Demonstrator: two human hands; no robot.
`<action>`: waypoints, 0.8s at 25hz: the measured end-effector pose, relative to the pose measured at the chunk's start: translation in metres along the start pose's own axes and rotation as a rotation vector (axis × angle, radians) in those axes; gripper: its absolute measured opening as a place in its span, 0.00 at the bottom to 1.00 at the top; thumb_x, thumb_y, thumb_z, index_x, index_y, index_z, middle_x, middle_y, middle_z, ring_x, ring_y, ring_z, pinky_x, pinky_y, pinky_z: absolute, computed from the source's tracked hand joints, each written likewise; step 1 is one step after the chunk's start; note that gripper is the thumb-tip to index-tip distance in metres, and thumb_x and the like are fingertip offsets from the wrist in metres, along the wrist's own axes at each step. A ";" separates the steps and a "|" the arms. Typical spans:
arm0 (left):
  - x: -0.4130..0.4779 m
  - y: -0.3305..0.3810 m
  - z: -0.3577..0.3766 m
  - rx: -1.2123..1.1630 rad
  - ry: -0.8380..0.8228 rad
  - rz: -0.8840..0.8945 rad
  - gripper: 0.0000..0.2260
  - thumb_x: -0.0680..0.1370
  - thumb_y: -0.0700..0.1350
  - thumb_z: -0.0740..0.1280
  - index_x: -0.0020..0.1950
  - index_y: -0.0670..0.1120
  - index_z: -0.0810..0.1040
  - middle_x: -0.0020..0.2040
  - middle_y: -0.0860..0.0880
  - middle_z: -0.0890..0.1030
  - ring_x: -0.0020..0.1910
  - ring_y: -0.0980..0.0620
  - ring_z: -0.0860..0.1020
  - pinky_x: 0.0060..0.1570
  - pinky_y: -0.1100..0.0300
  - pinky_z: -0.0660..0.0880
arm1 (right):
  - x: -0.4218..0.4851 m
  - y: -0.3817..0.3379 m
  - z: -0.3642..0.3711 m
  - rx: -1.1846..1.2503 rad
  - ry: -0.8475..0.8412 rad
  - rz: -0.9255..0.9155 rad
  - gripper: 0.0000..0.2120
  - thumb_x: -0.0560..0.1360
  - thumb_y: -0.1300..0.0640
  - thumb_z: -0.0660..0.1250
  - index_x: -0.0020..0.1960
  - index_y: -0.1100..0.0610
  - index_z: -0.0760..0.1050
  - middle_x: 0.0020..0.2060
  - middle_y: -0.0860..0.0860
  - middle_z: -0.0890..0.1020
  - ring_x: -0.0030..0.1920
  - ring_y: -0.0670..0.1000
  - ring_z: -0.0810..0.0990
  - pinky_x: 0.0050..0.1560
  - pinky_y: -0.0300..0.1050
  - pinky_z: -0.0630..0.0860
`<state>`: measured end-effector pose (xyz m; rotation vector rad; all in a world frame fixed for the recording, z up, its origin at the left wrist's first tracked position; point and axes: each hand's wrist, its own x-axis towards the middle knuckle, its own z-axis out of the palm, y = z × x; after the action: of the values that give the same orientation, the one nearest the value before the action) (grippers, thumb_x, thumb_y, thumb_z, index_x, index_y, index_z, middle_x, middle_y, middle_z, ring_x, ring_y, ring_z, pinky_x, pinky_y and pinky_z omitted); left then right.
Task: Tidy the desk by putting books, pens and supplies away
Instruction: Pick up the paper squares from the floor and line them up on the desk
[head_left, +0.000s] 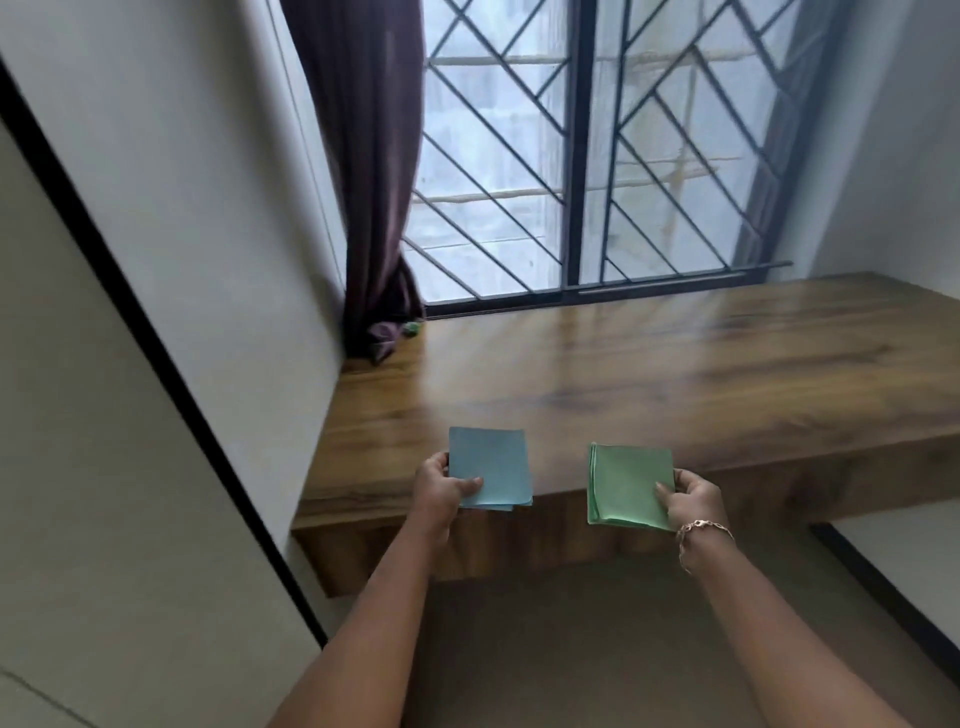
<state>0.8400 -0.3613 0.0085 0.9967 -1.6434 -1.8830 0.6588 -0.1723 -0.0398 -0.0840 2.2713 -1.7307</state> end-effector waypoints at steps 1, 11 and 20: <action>0.011 0.004 -0.017 0.009 0.041 0.002 0.19 0.72 0.25 0.64 0.62 0.35 0.70 0.54 0.37 0.77 0.40 0.49 0.77 0.31 0.66 0.77 | 0.004 -0.006 0.022 -0.029 -0.032 -0.008 0.11 0.75 0.72 0.61 0.56 0.71 0.73 0.45 0.57 0.76 0.29 0.46 0.74 0.23 0.26 0.69; 0.091 0.004 -0.126 0.228 0.334 -0.097 0.23 0.71 0.26 0.67 0.65 0.34 0.70 0.60 0.37 0.77 0.58 0.39 0.77 0.53 0.52 0.75 | 0.027 -0.042 0.167 -0.210 -0.232 -0.039 0.11 0.72 0.66 0.67 0.55 0.63 0.77 0.41 0.57 0.79 0.43 0.54 0.77 0.51 0.51 0.76; 0.108 -0.005 -0.138 0.866 0.453 -0.175 0.24 0.72 0.40 0.72 0.65 0.40 0.70 0.64 0.41 0.75 0.62 0.43 0.74 0.59 0.55 0.71 | 0.021 -0.059 0.231 -0.432 -0.326 -0.078 0.12 0.71 0.60 0.68 0.54 0.59 0.78 0.52 0.58 0.82 0.54 0.58 0.80 0.52 0.44 0.73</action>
<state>0.8763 -0.5288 -0.0252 1.7789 -2.1287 -0.8566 0.6909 -0.4092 -0.0430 -0.5087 2.3658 -1.1266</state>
